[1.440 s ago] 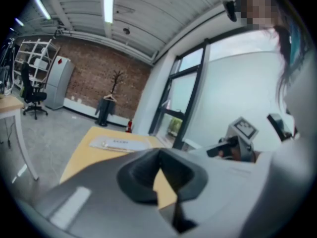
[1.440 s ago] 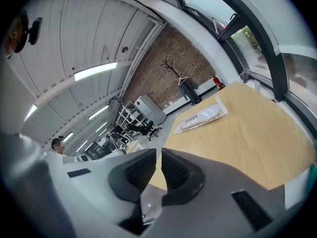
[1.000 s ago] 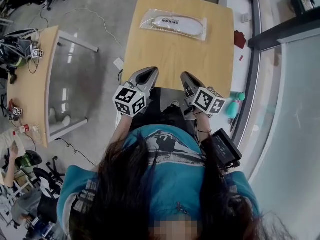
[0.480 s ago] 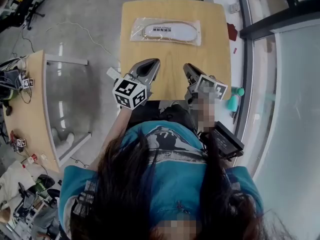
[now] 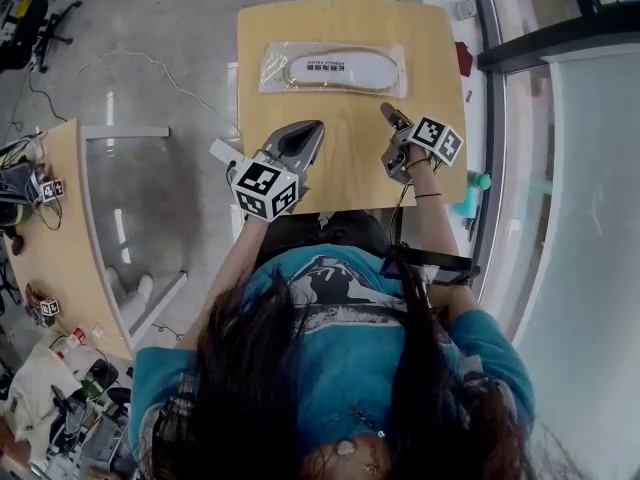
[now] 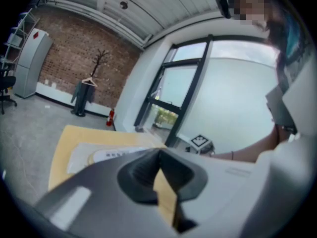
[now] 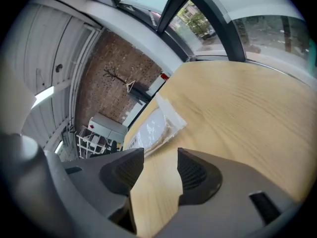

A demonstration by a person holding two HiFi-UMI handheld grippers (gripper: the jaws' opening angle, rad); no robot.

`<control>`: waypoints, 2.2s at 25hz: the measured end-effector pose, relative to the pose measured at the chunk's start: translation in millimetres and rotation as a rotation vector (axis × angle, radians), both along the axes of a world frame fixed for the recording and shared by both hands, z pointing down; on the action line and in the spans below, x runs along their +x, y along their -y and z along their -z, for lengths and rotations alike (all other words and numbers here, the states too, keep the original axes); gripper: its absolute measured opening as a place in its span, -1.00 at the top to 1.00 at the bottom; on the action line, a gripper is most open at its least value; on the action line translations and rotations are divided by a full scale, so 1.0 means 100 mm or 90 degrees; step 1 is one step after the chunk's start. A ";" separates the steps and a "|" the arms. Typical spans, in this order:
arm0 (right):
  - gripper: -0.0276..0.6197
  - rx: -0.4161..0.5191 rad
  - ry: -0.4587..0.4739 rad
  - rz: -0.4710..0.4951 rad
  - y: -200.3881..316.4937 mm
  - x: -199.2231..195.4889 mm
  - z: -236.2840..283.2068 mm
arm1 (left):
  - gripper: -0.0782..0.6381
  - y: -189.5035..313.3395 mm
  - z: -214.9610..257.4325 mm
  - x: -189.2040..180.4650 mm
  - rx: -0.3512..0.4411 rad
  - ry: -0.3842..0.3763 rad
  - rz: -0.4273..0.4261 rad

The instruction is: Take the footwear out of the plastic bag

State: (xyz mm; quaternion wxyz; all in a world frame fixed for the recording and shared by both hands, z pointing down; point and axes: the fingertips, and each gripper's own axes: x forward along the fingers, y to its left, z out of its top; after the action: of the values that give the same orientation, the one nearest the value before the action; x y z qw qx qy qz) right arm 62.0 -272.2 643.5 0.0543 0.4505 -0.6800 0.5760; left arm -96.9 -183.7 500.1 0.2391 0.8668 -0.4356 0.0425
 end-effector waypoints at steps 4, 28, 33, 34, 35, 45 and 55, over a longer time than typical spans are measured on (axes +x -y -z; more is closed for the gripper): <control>0.32 -0.016 0.005 -0.062 0.23 0.12 -0.11 | 0.78 0.04 -0.03 -0.04 -0.006 -0.003 0.002; 0.32 -0.126 0.267 -0.306 0.70 0.09 -0.38 | 0.78 0.02 -0.10 -0.18 -0.032 -0.031 0.036; 0.32 -0.106 0.181 -0.231 0.77 -0.08 -0.38 | 0.77 -0.01 -0.14 -0.23 -0.041 -0.028 0.045; 0.32 -0.109 0.172 -0.230 0.79 -0.09 -0.39 | 0.78 -0.01 -0.14 -0.24 -0.043 -0.028 0.046; 0.32 -0.114 0.176 -0.238 0.80 -0.09 -0.40 | 0.77 -0.01 -0.15 -0.24 -0.044 -0.028 0.046; 0.68 -0.146 0.281 -0.294 0.71 -0.22 -0.36 | 0.77 -0.07 -0.27 -0.29 -0.062 -0.034 0.054; 0.73 -0.192 0.345 -0.290 0.07 -0.36 -0.27 | 0.57 -0.16 -0.44 -0.21 -0.112 -0.071 0.043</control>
State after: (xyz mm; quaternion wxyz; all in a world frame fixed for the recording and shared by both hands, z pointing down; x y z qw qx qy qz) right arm 25.9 -279.1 670.1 -0.1912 0.4085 -0.4597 0.7650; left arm -117.8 -167.6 544.1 0.3393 0.8283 -0.4452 0.0245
